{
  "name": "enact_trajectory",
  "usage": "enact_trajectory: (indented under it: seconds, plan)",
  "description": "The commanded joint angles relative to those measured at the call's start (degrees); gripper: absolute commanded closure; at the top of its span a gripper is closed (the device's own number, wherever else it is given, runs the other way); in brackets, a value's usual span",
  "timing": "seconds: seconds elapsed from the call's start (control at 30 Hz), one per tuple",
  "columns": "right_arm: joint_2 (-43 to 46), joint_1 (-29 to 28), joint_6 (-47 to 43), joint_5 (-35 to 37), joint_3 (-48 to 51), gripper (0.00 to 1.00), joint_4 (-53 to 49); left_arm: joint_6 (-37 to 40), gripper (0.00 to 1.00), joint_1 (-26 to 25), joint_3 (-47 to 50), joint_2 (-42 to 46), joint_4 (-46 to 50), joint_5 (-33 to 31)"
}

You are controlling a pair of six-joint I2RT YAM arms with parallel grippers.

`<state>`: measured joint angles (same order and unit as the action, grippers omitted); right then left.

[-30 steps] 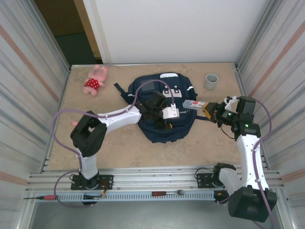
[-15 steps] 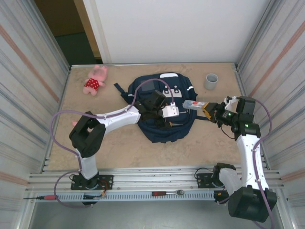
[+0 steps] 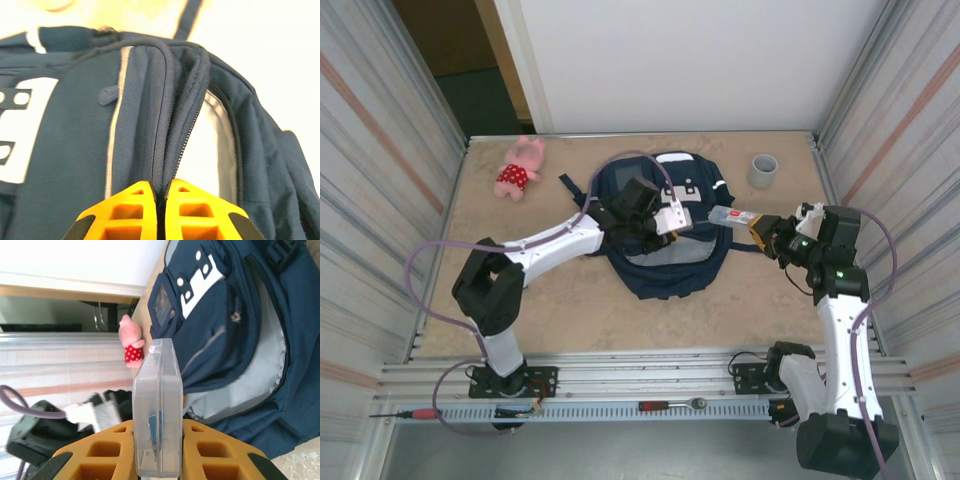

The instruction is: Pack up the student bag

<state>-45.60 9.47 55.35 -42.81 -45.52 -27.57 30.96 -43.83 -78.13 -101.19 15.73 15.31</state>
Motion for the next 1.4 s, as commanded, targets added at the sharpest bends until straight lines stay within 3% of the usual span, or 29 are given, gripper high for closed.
enact_trajectory:
  seconds: [0.0,0.2,0.5,0.77,0.93,1.37]
  plan:
    - [3.18,-0.76,2.29,4.75,-1.06,0.96,-1.37,-5.62,1.00,2.97,-4.30,3.66,-2.79,-1.34]
    - [7.42,-5.78,7.75,11.71,1.85,0.96,-1.40,-10.53,1.00,5.57,-8.77,3.39,-3.32,-3.15]
    - [6.66,-29.85,21.17,36.02,10.71,0.96,12.12,-11.49,1.00,7.14,-14.92,0.68,-2.20,-4.78]
    - [-4.15,-46.07,27.75,59.49,18.62,0.95,39.08,-12.24,1.00,8.06,-16.68,0.05,-2.28,-3.28]
    - [-16.26,-47.66,28.15,62.13,16.18,0.92,49.45,-11.92,1.00,8.15,-18.11,-0.44,-0.92,-2.54]
    - [-45.23,-45.25,31.49,64.29,6.61,0.90,71.02,-12.33,1.00,8.43,-20.18,-0.24,-0.22,-1.09]
